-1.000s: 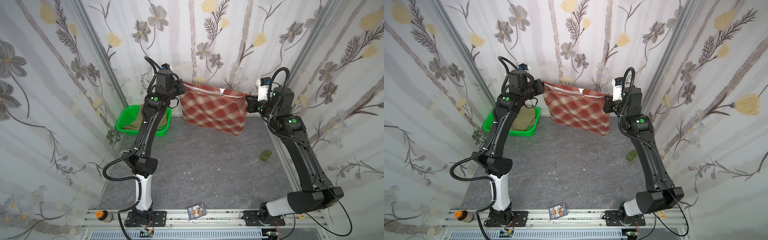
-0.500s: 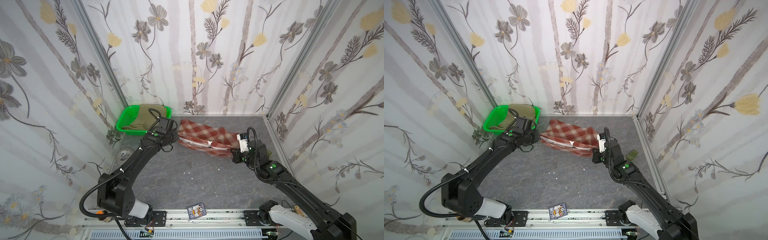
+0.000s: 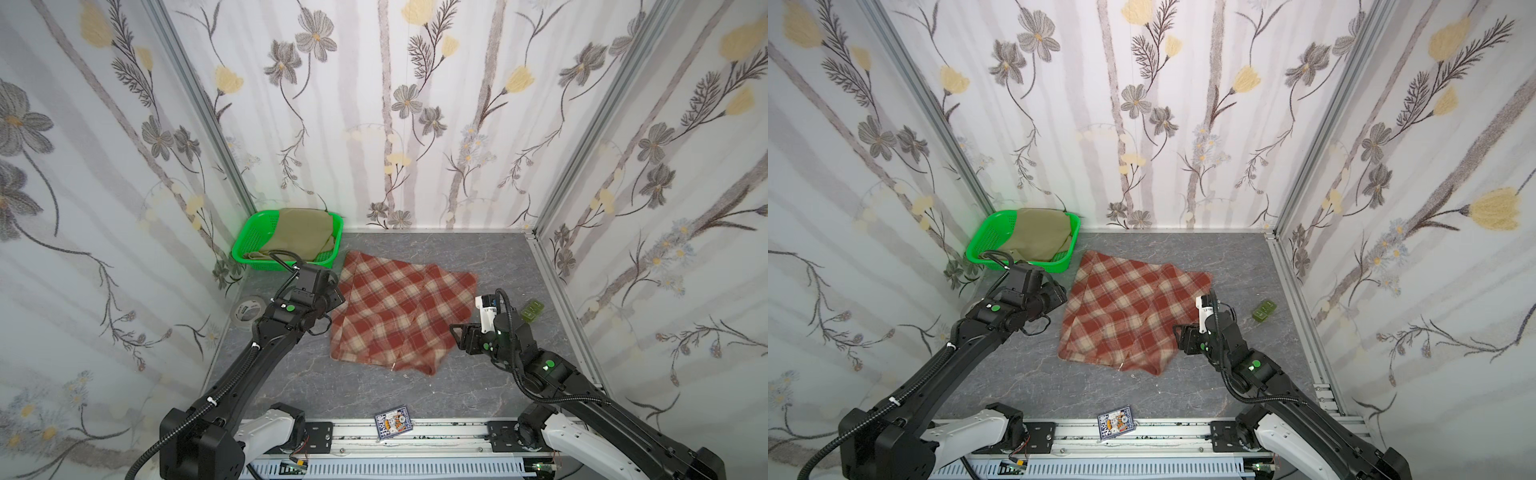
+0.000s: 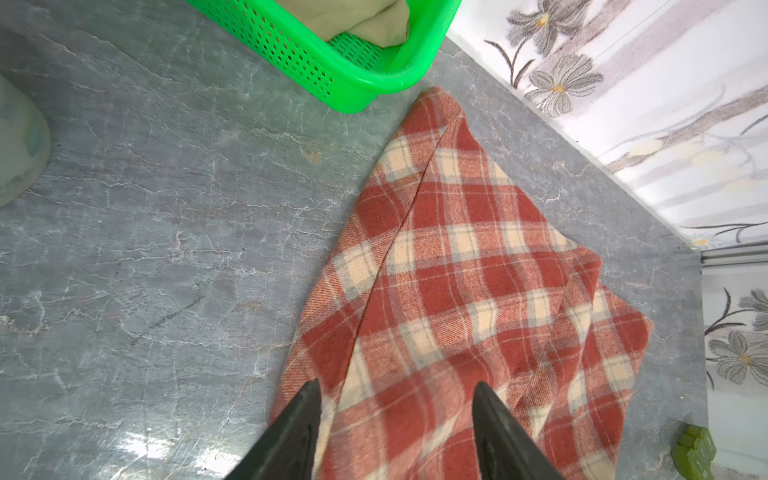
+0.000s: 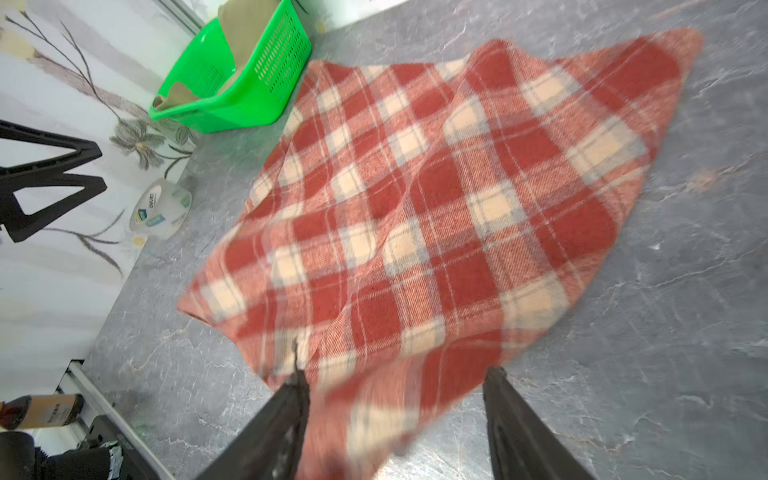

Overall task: Fold and stack the skirts
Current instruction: 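Grasp the near corners of the plaid skirt with both grippers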

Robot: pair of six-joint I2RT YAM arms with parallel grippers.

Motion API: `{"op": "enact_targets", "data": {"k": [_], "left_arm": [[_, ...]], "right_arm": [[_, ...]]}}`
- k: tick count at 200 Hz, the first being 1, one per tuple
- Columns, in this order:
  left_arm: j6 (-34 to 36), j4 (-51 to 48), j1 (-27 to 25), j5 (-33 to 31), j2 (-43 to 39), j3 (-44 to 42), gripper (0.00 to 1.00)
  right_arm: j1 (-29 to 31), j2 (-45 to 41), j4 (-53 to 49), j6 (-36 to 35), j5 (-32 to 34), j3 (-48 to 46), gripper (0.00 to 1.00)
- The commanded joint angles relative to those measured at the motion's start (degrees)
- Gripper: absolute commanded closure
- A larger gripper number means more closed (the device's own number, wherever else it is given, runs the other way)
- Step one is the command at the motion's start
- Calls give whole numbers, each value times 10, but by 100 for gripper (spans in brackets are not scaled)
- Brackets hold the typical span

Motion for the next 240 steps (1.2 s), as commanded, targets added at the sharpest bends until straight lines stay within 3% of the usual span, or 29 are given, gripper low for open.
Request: {"op": "enact_targets", "data": {"k": [1, 30, 59, 73, 96, 104, 113, 125, 137, 160, 207, 240], "left_arm": [[2, -4, 1, -14, 2, 15, 37], [12, -2, -1, 24, 44, 15, 37], [19, 0, -10, 30, 70, -12, 37], [17, 7, -15, 34, 89, -29, 37], [9, 29, -23, 52, 106, -52, 37], [8, 36, -28, 57, 116, -56, 35], [10, 40, -34, 61, 127, -59, 32], [12, 46, -41, 60, 144, -60, 26], [15, 53, -46, 60, 158, -60, 22], [22, 66, -52, 62, 190, -51, 18], [32, 85, -56, 52, 231, -49, 26], [34, 115, -56, 43, 255, -50, 30]], "right_arm": [[0, 5, 19, -5, 33, 13, 35], [1, 77, 63, -3, -1, 25, 50], [5, 162, 78, 19, -41, 27, 86], [15, 188, 71, 31, -36, 20, 94], [20, 216, 80, 64, -35, 0, 99], [21, 222, 85, 72, -40, -6, 95], [24, 224, 81, 80, -37, -11, 80], [24, 222, 74, 95, -25, -17, 77], [22, 221, 79, 101, -12, -19, 62], [2, 238, 71, 111, 5, 6, 48], [-116, 276, 81, 107, 4, 34, 43], [-143, 344, 101, 97, 24, 81, 38]]}}
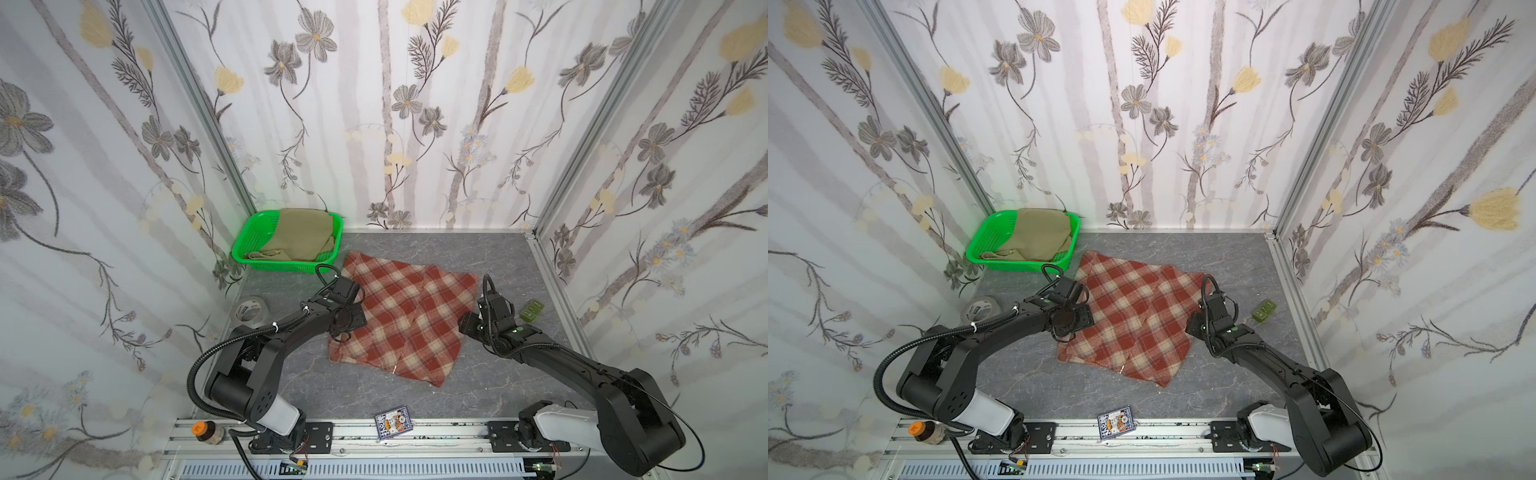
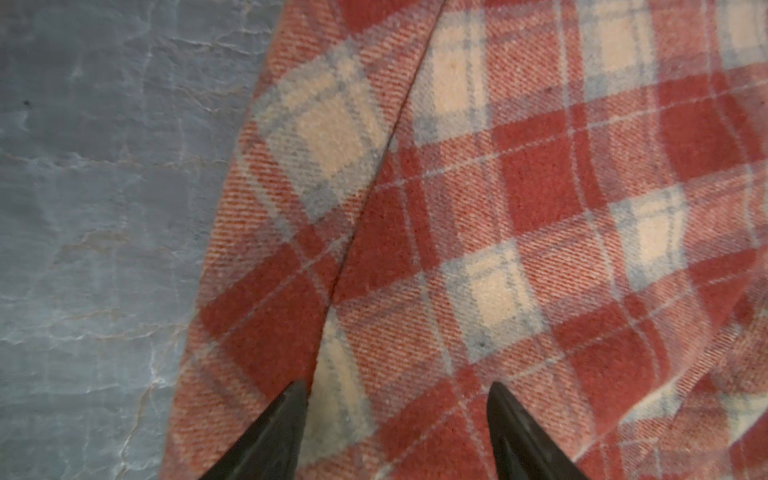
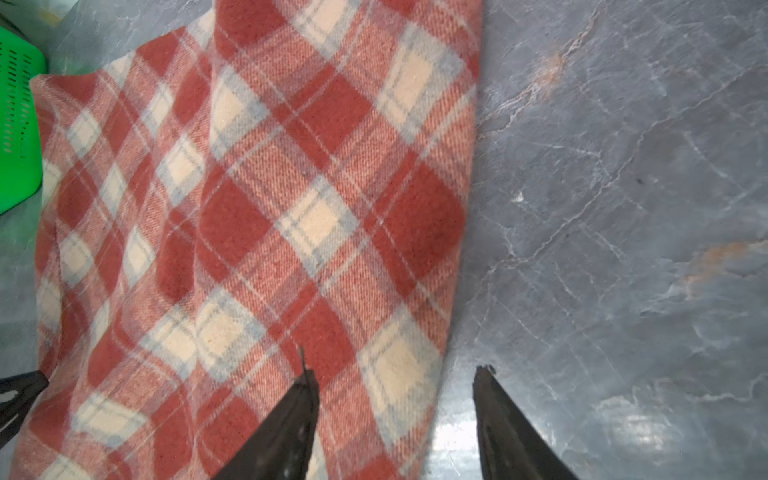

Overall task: Fold and stack the skirts
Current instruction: 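Grasp the near corners of the plaid skirt with both grippers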

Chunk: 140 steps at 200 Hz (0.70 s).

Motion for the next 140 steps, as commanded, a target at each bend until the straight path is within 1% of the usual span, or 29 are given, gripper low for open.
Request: {"op": "enact_targets", "data": {"k": [1, 15, 31, 40, 47, 49, 53, 54, 57, 61, 68, 75, 90, 108, 120, 131, 138, 140], "left_arm": [[6, 35, 0, -15, 10, -1, 30], [3, 46, 0, -26, 15, 1, 27], [8, 49, 1, -36, 28, 9, 25], [11, 51, 1, -41, 35, 11, 26], [13, 52, 1, -45, 40, 13, 31], [14, 53, 1, -46, 41, 13, 33], [14, 53, 1, -49, 43, 13, 36], [14, 53, 1, -50, 44, 13, 37], [14, 54, 1, -52, 46, 13, 41], [15, 56, 1, -53, 47, 13, 46], [15, 59, 1, -55, 51, 12, 56], [15, 61, 1, -59, 52, 12, 68], [15, 66, 3, -71, 51, 11, 100], [17, 67, 12, -76, 48, 11, 100], [18, 67, 18, -75, 45, 12, 100], [18, 67, 25, -64, 38, 12, 100], [15, 66, 28, -58, 28, 9, 100], [14, 66, 29, -57, 24, 8, 98]], "right_arm": [[-12, 46, 47, -4, 19, 36, 38], [-16, 88, 49, -13, 45, 65, 37], [-24, 148, 52, -14, 42, 101, 39], [-28, 174, 53, -16, 36, 121, 43], [-29, 193, 55, -18, 37, 135, 47], [-29, 195, 55, -18, 38, 137, 47], [-30, 204, 55, -19, 39, 144, 51], [-31, 209, 55, -20, 39, 147, 53], [-31, 213, 55, -22, 39, 150, 55], [-33, 223, 55, -25, 42, 158, 59], [-35, 233, 55, -27, 47, 167, 62], [-38, 245, 55, -31, 51, 177, 64], [-48, 268, 53, -43, 59, 201, 66], [-68, 291, 47, -58, 57, 235, 70], [-72, 289, 37, -73, 61, 255, 71], [-63, 270, 28, -93, 69, 264, 68], [-52, 251, 19, -105, 81, 263, 64], [-49, 245, 16, -108, 84, 262, 62]]}}
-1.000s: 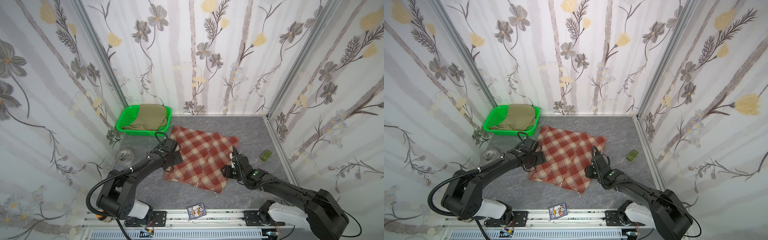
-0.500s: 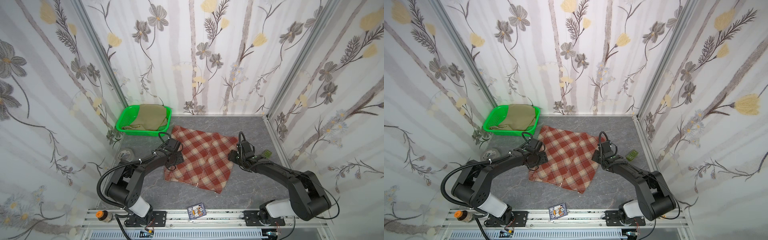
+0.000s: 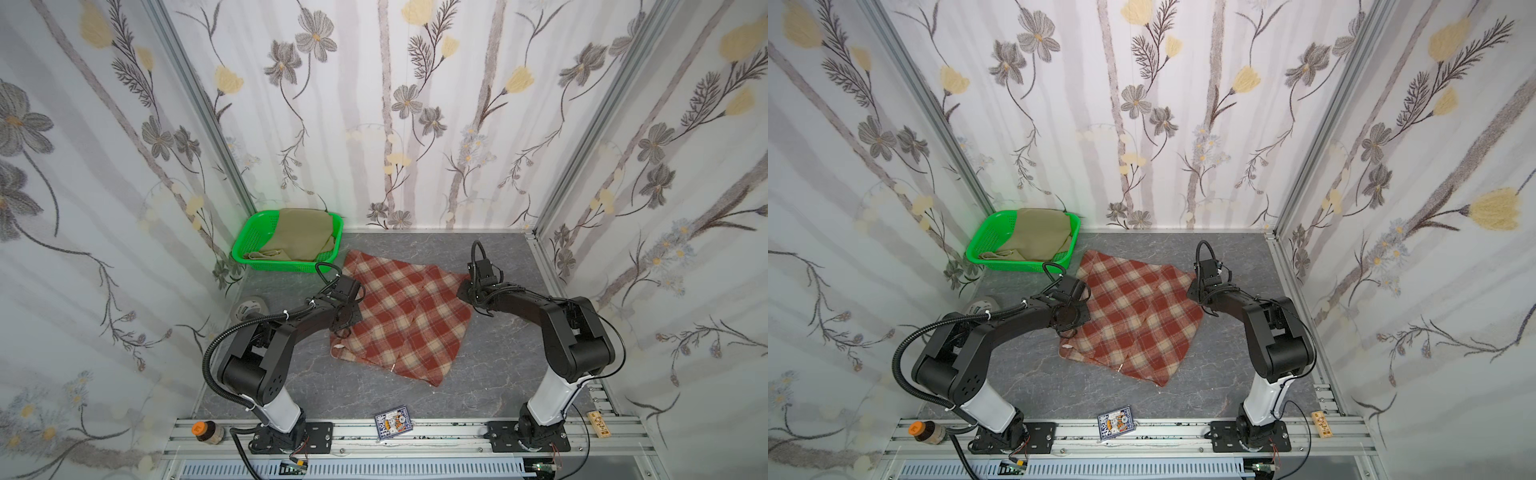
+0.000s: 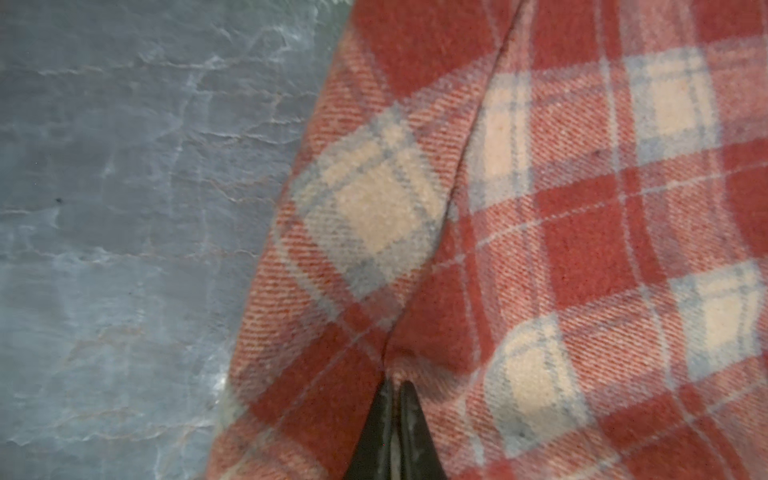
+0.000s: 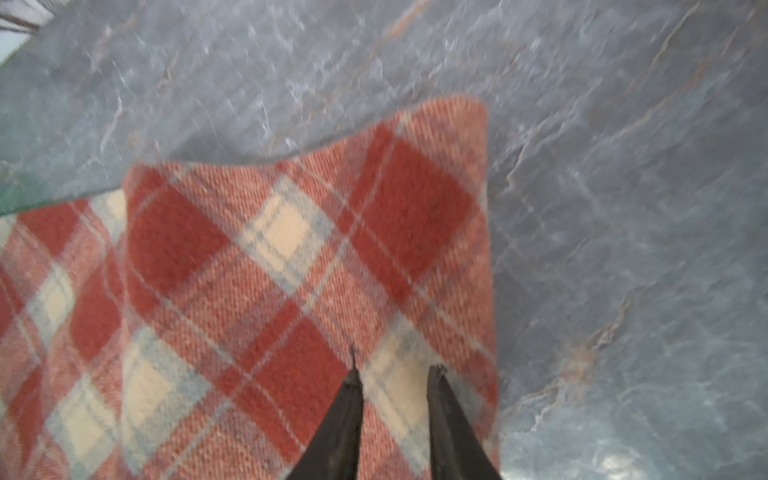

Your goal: Fold and stack the skirts

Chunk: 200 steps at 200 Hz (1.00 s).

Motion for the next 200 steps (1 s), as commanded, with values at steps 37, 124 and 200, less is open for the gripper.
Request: {"op": "enact_targets", "data": {"k": [37, 124, 200], "left_arm": [[-27, 0, 16, 28, -119, -39, 21], [-45, -170, -1, 80, -266, -118, 24], [-83, -195, -26, 78, -260, -125, 31]], "right_arm": [[139, -174, -72, -65, 69, -74, 46], [400, -421, -138, 103, 21, -299, 34], [499, -299, -130, 110, 31, -288, 35]]}}
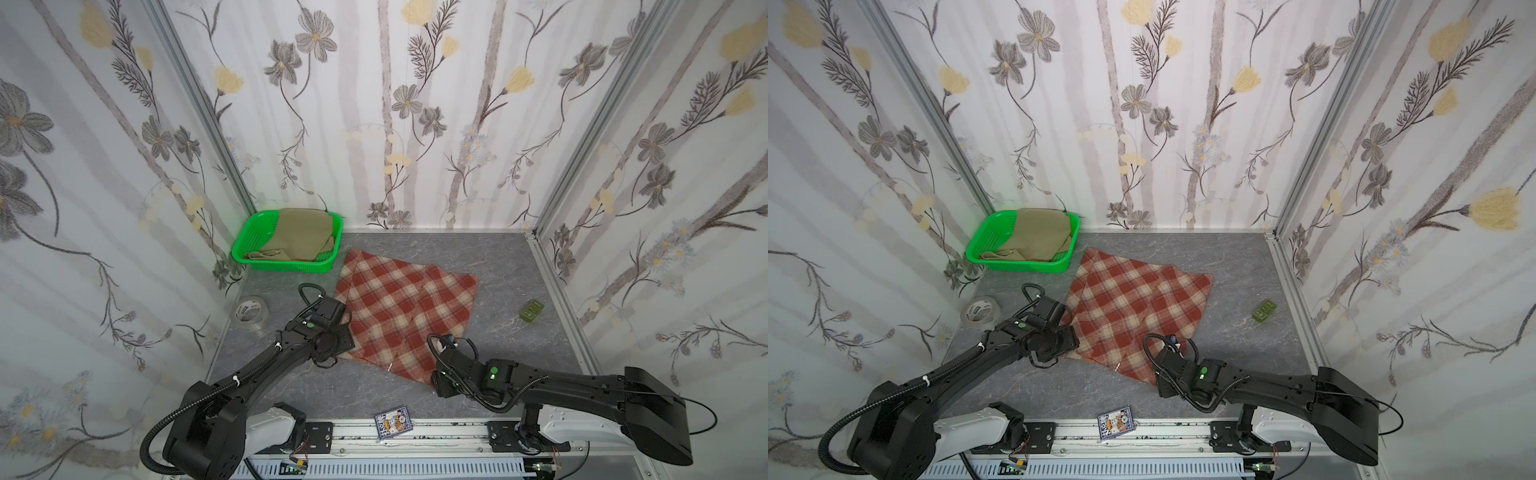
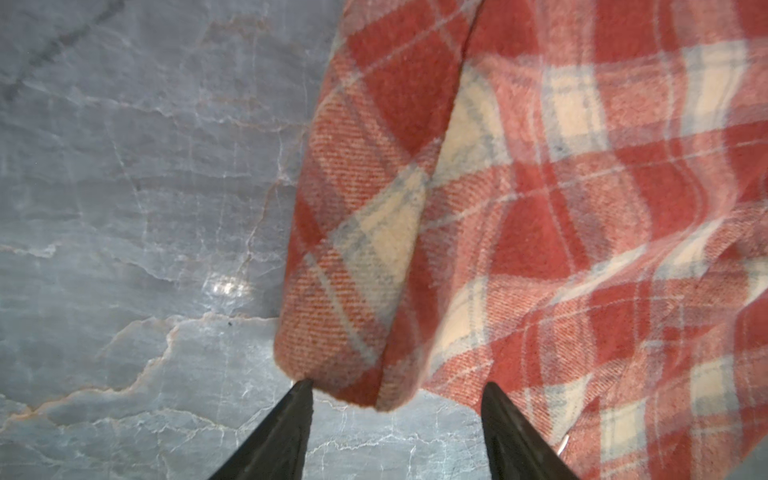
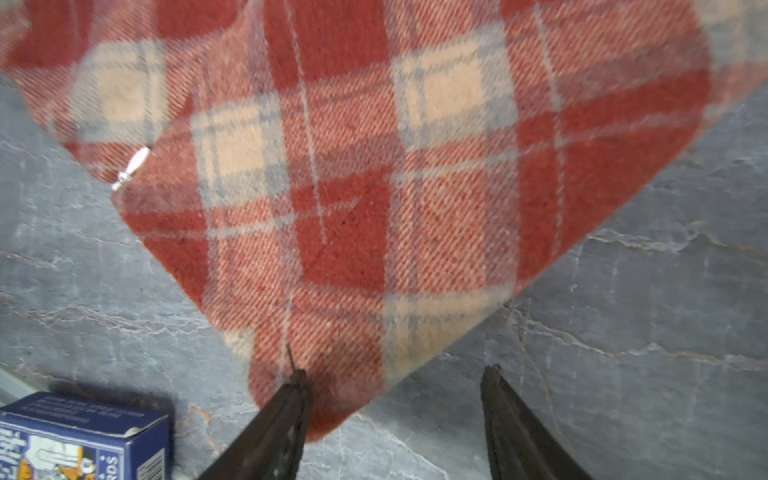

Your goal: Fold and stack the skirts

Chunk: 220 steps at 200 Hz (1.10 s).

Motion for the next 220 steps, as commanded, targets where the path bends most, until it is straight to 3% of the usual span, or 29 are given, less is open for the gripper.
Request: {"op": "enact_targets", "data": {"k": [1, 76, 131, 166, 220], "left_arm": [[-22, -16, -2, -9, -5, -2, 31], [-19, -14, -7, -19, 18, 21, 30], [-15, -13, -7, -27, 20, 29, 30], [-16, -12, -8, -32, 20, 31, 30], [-18, -11, -7, -35, 20, 32, 32]], "right_arm": [[10, 28, 20, 10, 2, 10, 35], [73, 8, -41, 18, 11, 47, 34], [76, 80, -68, 57, 69, 55, 35], [74, 116, -63, 83, 101, 74, 44], [52, 94, -53, 91, 115, 68, 49]]}}
